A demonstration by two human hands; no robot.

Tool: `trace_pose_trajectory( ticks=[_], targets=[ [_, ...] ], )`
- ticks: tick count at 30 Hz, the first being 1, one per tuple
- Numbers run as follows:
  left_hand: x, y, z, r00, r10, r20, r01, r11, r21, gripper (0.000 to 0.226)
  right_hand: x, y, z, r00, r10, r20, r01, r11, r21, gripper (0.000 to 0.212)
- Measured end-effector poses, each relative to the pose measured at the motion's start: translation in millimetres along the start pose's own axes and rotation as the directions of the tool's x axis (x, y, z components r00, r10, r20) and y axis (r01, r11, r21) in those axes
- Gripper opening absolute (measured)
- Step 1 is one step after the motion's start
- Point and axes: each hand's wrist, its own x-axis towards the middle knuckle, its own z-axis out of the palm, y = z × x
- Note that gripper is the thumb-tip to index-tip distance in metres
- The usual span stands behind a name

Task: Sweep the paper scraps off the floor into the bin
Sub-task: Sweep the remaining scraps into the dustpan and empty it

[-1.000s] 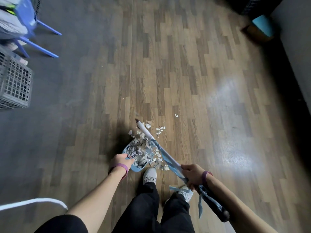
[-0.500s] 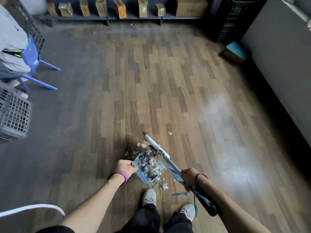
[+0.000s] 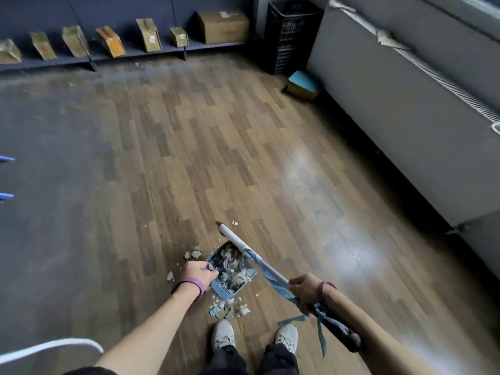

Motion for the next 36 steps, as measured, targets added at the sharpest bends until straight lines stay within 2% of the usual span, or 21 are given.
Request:
trace_pose_trajectory(
  ticks=[3, 7, 9, 11, 13, 17, 20, 25, 28, 34, 36],
  targets=[
    [-1.3, 16.0, 7.9, 1.000, 0.004, 0.026, -0.005, 0.999, 0.039, 0.011, -0.2, 15.4, -6.2, 0.999, -0.015, -0.029, 0.015, 1.000, -0.010, 0.032],
    [-6.9, 45.8, 22.5, 0.998, 0.040, 0.049, -0.044, 0.996, 0.082, 0.008, -2.1, 35.8, -30.3, 0.999, 0.012, -0.041, -0.011, 1.000, 0.022, 0.016],
    [-12.3, 65.1, 33.8, 0.995, 0.073, 0.065, -0.078, 0.994, 0.073, 0.015, -1.8, 47.5, -42.4, 1.000, 0.028, -0.008, -0.028, 0.997, -0.068, 0.021],
    [-19.2, 84.6, 47.3, 0.993, 0.093, 0.075, -0.099, 0.992, 0.082, 0.018, -2.1, 60.3, -56.5, 0.999, 0.032, -0.013, -0.033, 0.996, -0.087, 0.024],
    [-24.5, 102.2, 64.0, 0.992, 0.102, 0.081, -0.110, 0.989, 0.102, 0.014, -4.6, 76.2, -70.5, 0.998, 0.044, -0.037, -0.047, 0.997, -0.059, 0.020],
    [-42.0, 136.7, 103.7, 0.987, 0.137, 0.079, -0.146, 0.982, 0.119, 0.015, -7.3, 116.1, -96.7, 0.995, 0.072, -0.063, -0.072, 0.997, 0.000, 0.031],
    [-57.3, 158.1, 138.0, 0.984, 0.156, 0.091, -0.167, 0.978, 0.125, 0.020, -8.9, 152.4, -115.2, 0.992, 0.088, -0.094, -0.085, 0.996, 0.028, 0.031],
    [-80.0, 197.4, 194.5, 0.968, 0.221, 0.120, -0.238, 0.960, 0.148, 0.009, -20.5, 213.9, -148.4, 0.986, 0.125, -0.112, -0.112, 0.987, 0.120, 0.030],
    [-88.2, 217.9, 231.6, 0.957, 0.244, 0.156, -0.271, 0.945, 0.184, 0.020, -29.9, 252.3, -163.9, 0.980, 0.148, -0.131, -0.126, 0.978, 0.167, 0.029],
    [-98.9, 256.8, 291.4, 0.920, 0.310, 0.238, -0.362, 0.907, 0.216, 0.008, -49.8, 305.6, -182.1, 0.968, 0.206, -0.145, -0.171, 0.960, 0.223, 0.018],
    [-102.1, 269.7, 310.9, 0.910, 0.328, 0.252, -0.385, 0.895, 0.225, 0.017, -54.3, 321.8, -187.5, 0.962, 0.229, -0.146, -0.189, 0.951, 0.243, 0.015]
  ],
)
